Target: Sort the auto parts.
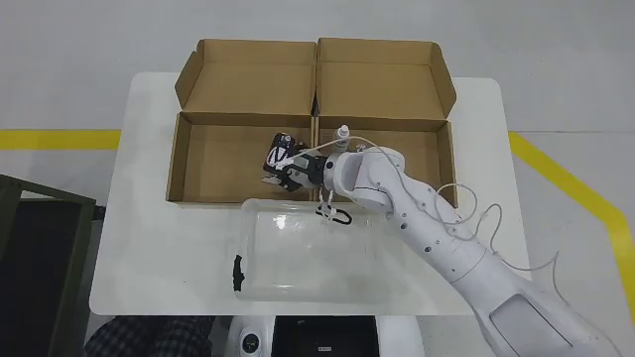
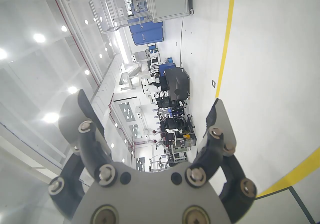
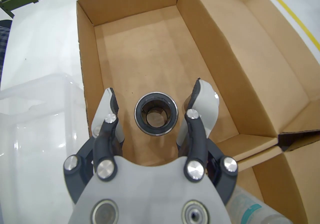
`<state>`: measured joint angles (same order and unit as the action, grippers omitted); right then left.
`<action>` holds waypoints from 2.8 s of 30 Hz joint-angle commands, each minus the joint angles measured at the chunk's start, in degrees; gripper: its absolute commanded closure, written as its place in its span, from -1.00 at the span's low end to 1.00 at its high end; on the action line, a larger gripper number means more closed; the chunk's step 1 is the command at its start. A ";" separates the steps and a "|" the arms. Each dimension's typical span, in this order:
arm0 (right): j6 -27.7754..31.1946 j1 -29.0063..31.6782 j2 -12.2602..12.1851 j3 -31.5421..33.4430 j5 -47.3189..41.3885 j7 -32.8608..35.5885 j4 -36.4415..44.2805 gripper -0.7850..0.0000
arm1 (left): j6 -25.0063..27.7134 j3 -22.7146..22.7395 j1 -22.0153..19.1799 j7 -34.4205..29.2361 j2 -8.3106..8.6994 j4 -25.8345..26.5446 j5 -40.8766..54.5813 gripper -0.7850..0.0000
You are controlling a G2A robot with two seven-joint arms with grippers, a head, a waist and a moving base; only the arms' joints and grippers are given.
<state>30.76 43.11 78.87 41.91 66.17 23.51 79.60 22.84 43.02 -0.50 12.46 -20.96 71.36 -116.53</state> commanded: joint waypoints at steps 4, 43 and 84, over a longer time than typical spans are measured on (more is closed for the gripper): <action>0.66 2.49 -1.02 3.06 0.92 -0.55 5.51 -0.47 | 0.00 0.00 0.00 0.00 0.00 0.00 0.00 -1.00; -5.68 51.43 -10.44 43.38 19.57 -34.69 33.17 -1.00 | 0.00 0.00 0.00 0.00 0.00 0.00 0.00 -1.00; -11.51 70.08 -11.14 56.50 17.88 -44.48 37.99 -1.00 | 0.00 0.00 0.00 0.00 0.00 0.00 0.00 -1.00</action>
<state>19.25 113.20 67.73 98.41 84.04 -20.97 117.59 22.84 43.02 -0.50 12.46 -20.96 71.36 -116.53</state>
